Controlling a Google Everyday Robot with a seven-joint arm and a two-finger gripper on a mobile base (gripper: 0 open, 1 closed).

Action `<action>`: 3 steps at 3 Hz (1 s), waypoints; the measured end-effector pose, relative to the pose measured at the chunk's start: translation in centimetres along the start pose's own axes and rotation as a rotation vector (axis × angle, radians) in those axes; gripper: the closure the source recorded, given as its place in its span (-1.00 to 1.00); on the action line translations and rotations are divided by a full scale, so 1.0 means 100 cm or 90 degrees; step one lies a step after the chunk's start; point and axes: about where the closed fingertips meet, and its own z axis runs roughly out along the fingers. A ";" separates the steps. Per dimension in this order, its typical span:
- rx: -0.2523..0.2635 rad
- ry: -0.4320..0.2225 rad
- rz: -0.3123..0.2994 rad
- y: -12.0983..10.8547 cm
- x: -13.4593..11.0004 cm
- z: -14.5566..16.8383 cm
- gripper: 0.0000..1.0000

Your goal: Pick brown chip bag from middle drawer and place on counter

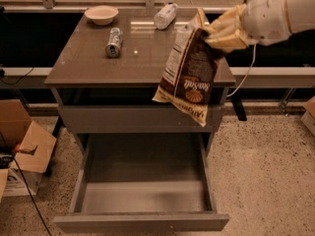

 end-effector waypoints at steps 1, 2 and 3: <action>0.045 -0.015 -0.030 -0.033 -0.025 -0.021 1.00; 0.046 -0.015 -0.030 -0.032 -0.025 -0.021 1.00; 0.066 -0.014 -0.031 -0.042 -0.028 -0.006 1.00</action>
Offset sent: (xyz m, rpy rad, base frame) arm 0.0116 -0.0025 0.0428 0.0177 -0.0826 -0.0107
